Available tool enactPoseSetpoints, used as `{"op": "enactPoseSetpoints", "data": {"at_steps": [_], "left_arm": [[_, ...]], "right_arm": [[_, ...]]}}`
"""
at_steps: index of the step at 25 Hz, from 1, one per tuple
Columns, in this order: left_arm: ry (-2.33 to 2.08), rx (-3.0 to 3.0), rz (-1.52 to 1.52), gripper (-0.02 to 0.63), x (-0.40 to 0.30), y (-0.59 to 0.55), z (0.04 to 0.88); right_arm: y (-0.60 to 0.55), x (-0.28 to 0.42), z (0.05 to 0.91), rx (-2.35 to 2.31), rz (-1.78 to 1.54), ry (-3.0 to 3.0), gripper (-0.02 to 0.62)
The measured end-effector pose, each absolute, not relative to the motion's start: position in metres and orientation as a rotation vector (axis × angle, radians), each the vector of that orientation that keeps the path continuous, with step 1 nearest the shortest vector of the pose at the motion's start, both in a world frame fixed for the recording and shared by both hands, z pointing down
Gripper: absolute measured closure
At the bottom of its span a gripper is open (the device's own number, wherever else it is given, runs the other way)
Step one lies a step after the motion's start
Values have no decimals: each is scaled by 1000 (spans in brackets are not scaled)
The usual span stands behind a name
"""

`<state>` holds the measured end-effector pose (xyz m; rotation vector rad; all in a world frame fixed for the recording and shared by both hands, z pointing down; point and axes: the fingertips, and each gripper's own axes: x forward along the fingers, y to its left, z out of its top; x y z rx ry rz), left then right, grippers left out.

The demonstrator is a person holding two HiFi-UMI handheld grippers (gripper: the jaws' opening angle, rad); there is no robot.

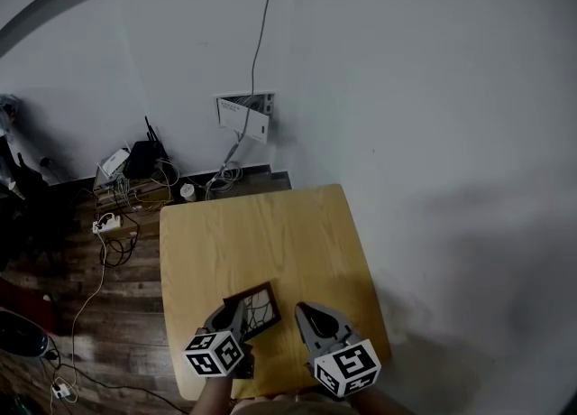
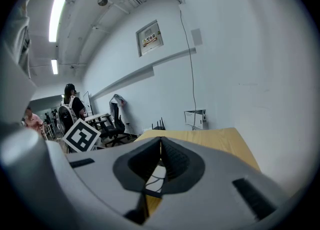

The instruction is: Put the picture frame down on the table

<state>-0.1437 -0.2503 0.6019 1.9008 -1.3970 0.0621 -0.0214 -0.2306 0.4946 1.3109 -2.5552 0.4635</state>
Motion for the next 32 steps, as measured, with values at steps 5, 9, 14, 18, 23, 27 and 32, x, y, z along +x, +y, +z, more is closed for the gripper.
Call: {"op": "enactPoseSetpoints", "data": {"at_steps": [5,9,14,18,23,27,32], "left_arm": [[-1448,1874,131,557,-152,-252,615],[-1495,1843,194,535,-160,-256,626],[-1530,1816,248,506,-167,-259,636],[-1559,1813,293,472,-172,-263,644],[-1602,1768,340,423,-182,-267,657],[-1628,1743,391,383,-190,-267,668],[-1641,1732,381,376,-195,-269,668]], "right_arm": [[-230,-25,498,1310,478,-2549,595],[-233,-25,499,1315,483,-2544,595],[-234,-29,499,1314,488,-2535,595],[-237,-31,501,1314,492,-2532,595],[-241,-28,505,1320,483,-2525,595],[-243,-29,506,1315,490,-2528,595],[-244,-31,507,1296,500,-2528,595]]}}
